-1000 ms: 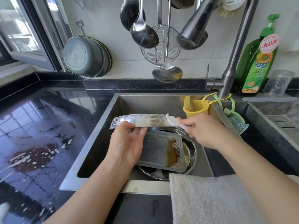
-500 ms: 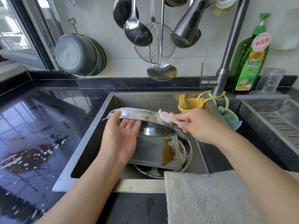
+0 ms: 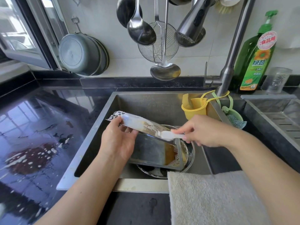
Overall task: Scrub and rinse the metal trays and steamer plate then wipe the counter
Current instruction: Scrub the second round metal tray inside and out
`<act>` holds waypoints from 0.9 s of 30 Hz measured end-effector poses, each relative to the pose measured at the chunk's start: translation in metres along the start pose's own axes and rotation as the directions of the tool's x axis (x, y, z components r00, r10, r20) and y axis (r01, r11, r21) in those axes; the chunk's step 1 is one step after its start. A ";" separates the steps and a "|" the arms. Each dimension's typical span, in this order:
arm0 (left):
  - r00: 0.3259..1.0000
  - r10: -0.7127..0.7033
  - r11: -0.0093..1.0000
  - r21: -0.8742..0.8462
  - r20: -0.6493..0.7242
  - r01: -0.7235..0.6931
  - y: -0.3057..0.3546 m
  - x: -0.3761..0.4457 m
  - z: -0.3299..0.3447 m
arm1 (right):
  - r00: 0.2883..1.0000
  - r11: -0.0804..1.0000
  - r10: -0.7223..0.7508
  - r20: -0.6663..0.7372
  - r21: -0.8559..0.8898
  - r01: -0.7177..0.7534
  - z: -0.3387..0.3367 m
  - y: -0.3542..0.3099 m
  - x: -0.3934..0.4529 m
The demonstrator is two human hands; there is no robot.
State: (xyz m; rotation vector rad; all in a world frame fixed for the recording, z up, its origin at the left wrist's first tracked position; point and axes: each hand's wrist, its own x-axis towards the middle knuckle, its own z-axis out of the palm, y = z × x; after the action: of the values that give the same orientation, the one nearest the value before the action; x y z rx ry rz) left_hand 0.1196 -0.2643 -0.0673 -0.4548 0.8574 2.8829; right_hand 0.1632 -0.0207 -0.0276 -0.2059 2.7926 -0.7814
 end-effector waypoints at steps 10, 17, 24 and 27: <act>0.999 -0.045 0.999 -0.019 -0.013 0.045 0.002 0.009 -0.008 | 0.929 0.960 -0.265 -0.257 -0.155 0.231 0.035 -0.036 0.017; 0.999 -0.042 0.999 -0.004 0.003 0.042 0.001 0.009 -0.006 | 0.999 0.981 0.030 -0.017 -0.189 -0.032 0.001 0.001 0.001; 0.999 -0.029 0.998 0.053 -0.018 0.030 -0.004 0.007 -0.005 | 0.949 0.973 -0.222 -0.223 -0.117 0.200 0.036 -0.029 0.012; 0.999 -0.016 0.996 0.091 -0.031 0.019 -0.007 0.004 -0.003 | 0.913 0.966 -0.243 -0.327 -0.164 0.198 0.051 -0.041 0.018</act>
State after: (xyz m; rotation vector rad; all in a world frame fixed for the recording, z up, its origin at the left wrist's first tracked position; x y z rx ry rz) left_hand 0.1181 -0.2600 -0.0744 -0.4953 0.9804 2.8136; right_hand 0.1625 -0.0835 -0.0518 -0.4573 3.1981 -0.7496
